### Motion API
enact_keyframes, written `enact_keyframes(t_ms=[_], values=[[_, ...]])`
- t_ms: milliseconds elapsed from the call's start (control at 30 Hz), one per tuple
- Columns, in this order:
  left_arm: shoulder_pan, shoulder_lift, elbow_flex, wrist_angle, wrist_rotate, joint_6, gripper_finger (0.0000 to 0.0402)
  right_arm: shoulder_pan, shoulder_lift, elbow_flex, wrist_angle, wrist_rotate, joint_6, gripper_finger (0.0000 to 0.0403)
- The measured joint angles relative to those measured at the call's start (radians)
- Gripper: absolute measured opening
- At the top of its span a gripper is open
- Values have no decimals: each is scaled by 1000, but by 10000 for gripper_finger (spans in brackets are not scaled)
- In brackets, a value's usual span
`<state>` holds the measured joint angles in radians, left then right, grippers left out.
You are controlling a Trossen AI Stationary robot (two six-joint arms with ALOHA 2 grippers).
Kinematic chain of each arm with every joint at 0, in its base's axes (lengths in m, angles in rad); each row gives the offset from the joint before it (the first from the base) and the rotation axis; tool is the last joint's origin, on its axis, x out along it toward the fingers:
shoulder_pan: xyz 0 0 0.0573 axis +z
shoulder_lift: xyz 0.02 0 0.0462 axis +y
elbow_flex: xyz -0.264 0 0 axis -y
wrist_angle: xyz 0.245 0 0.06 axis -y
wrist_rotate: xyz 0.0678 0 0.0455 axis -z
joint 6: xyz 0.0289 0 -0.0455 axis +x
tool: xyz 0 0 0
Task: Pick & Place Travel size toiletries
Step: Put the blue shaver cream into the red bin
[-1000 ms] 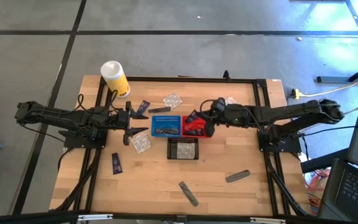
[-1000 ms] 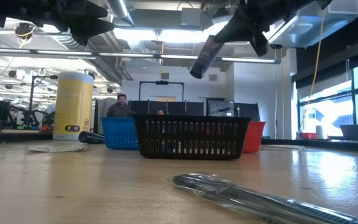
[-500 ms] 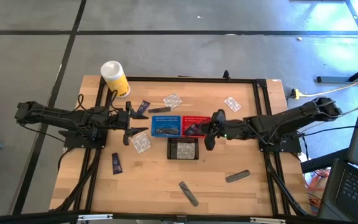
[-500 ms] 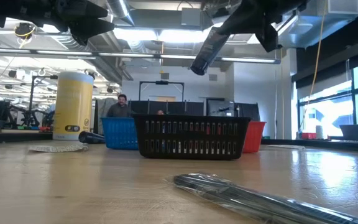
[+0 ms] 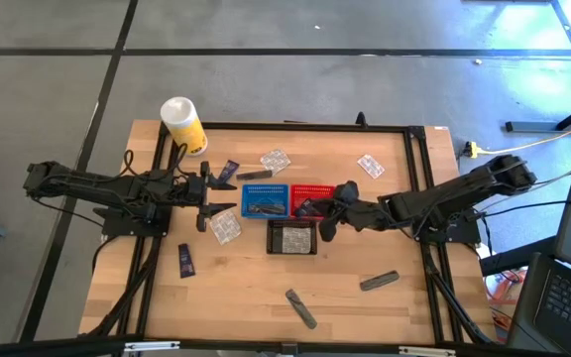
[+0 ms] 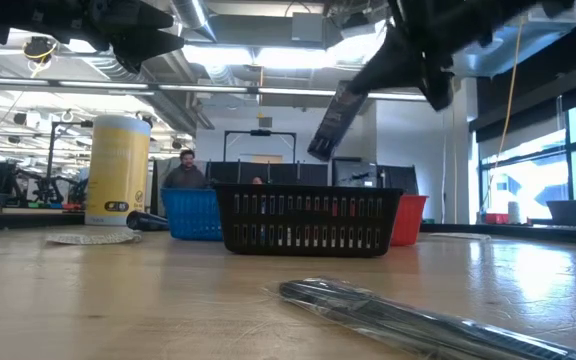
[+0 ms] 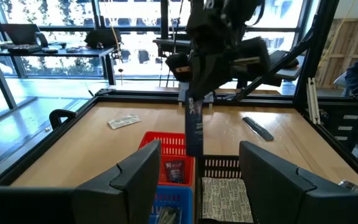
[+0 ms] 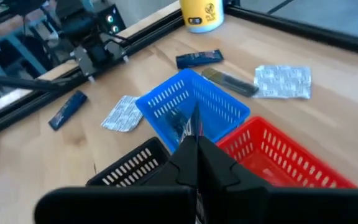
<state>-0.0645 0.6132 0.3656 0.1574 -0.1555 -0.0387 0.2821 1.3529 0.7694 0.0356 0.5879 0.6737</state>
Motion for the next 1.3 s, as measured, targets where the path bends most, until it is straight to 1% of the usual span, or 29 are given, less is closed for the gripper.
enact_keyframes(t_ms=[67, 200, 267, 367, 500, 733, 800, 1033, 1167, 1300], values=[[0, 0, 0, 0, 0, 0, 212, -4, -5, -66, 80, 0, 29, 0], [0, 0, 0, 0, 0, 0, 212, -10, -5, -187, 320, 8, 67, 0], [0, 0, 0, -1, 0, 0, 212, -10, -5, -236, 436, 42, 70, 0], [0, 0, 0, -1, 0, 0, 212, -8, -5, -288, 533, 127, 86, 0], [0, 0, 0, -1, 0, 0, 212, 15, 8, -309, 555, 226, 148, 0], [0, 0, 0, -1, 0, 0, 212, 77, 66, -309, 643, 415, 158, 0], [0, 0, 0, 0, 0, 0, 212, 87, 89, -309, 652, 446, 179, 0], [0, 0, 0, 0, 0, 0, 212, 89, 210, -309, 743, 469, 240, 0], [0, 0, 0, -1, 0, 0, 212, 87, 246, -309, 794, 485, 240, 0], [0, 0, 0, 0, 0, 0, 212, 87, 275, -286, 795, 506, 236, 0]])
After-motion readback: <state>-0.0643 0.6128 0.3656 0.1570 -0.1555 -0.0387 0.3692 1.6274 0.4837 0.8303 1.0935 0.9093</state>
